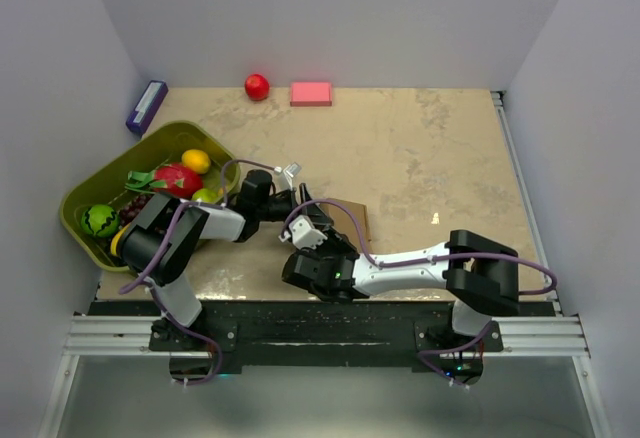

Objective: Fold the paper box

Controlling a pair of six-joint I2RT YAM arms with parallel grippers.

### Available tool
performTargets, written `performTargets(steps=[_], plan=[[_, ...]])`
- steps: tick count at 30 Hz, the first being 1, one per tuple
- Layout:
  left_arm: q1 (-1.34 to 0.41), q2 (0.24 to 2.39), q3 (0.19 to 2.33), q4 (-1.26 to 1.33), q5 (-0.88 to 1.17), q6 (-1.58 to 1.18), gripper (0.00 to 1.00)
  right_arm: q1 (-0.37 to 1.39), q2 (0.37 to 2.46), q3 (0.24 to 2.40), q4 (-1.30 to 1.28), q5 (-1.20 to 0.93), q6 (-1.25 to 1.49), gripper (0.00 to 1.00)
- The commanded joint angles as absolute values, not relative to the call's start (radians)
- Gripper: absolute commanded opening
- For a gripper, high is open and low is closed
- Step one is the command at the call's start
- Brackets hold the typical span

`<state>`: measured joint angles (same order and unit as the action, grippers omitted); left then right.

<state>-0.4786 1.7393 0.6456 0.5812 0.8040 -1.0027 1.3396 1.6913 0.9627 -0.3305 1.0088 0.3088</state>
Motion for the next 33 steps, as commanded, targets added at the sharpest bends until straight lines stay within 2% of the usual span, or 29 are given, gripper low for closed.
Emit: performTargets(steps=[1,6,12,24,26,28,32,33], plan=[[-0.471,1.715,0.62,0.497,0.764,-0.977,0.56,1.342,1.687,0.985,-0.308,1.002,0.321,0.49],[-0.472,1.701,0.621,0.495,0.756,-0.963,0.71,1.344,1.704,0.994,-0.307,0.983,0.305,0.47],[-0.5,1.7,0.673,0.413,0.747,-0.879,0.83,1.344,1.71,0.993,-0.296,0.973,0.296,0.47],[-0.566,1.703,0.773,0.307,0.684,-0.772,0.88,1.344,1.715,0.992,-0.284,0.966,0.285,0.46],[-0.571,1.716,0.778,0.307,0.692,-0.775,0.87,1.345,1.717,0.992,-0.285,0.966,0.285,0.46],[-0.569,1.726,0.782,0.307,0.696,-0.776,0.79,1.345,1.718,0.994,-0.284,0.966,0.285,0.46],[-0.571,1.73,0.785,0.322,0.718,-0.798,0.59,1.345,1.71,0.994,-0.287,0.969,0.288,0.53],[-0.569,1.729,0.779,0.324,0.719,-0.808,0.49,1.344,1.707,0.994,-0.291,0.973,0.287,0.55]])
